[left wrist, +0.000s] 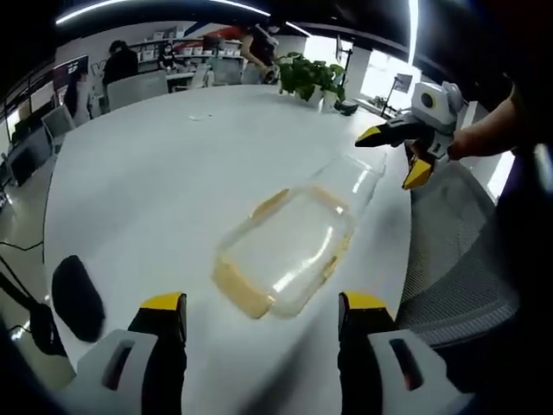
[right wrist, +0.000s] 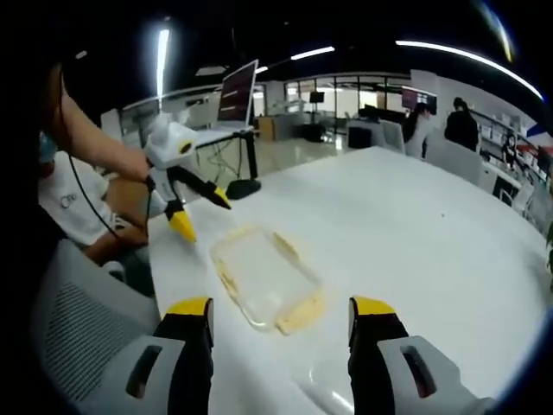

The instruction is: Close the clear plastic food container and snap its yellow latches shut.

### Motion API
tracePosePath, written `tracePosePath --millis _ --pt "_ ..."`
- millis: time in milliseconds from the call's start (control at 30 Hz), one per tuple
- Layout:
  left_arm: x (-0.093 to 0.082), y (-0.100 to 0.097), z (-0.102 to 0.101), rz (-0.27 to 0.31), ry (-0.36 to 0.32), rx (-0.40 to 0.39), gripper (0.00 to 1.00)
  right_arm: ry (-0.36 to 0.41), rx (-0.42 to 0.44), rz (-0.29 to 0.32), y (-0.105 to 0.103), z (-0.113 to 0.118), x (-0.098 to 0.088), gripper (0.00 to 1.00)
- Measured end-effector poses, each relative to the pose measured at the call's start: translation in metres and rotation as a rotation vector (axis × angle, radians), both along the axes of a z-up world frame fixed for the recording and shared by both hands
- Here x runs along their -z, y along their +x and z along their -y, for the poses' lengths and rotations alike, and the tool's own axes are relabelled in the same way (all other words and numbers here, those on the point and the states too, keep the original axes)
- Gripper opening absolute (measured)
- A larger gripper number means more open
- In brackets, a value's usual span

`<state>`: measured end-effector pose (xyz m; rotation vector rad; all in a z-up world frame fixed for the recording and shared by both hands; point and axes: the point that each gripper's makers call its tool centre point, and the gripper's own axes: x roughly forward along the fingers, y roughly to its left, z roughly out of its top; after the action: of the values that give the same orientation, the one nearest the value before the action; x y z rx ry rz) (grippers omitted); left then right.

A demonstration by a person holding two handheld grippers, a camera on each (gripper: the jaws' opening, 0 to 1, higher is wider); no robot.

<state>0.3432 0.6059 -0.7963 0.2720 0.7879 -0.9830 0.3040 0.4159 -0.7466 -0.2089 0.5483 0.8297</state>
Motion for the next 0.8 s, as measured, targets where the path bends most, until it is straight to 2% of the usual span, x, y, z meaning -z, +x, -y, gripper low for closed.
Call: tracePosePath --millis 200,300,433,800 --pt "0.008 -0.003 0.000 -0.006 0.034 0.066 0.71 -0.006 -0.012 -0.004 0.003 -0.003 0.004 0.63" --pt "0.011 -0.003 0.000 -0.018 0.043 0.081 0.70 -0.047 -0.046 0.010 0.002 -0.005 0.007 0.63" --pt "0.012 -0.001 0.001 -0.006 0.063 0.120 0.70 -0.056 -0.063 0.010 0.003 -0.008 0.010 0.63" --pt "0.017 0.009 -0.002 -0.004 0.091 0.171 0.70 -0.068 -0.072 0.000 0.009 -0.010 0.016 0.63"
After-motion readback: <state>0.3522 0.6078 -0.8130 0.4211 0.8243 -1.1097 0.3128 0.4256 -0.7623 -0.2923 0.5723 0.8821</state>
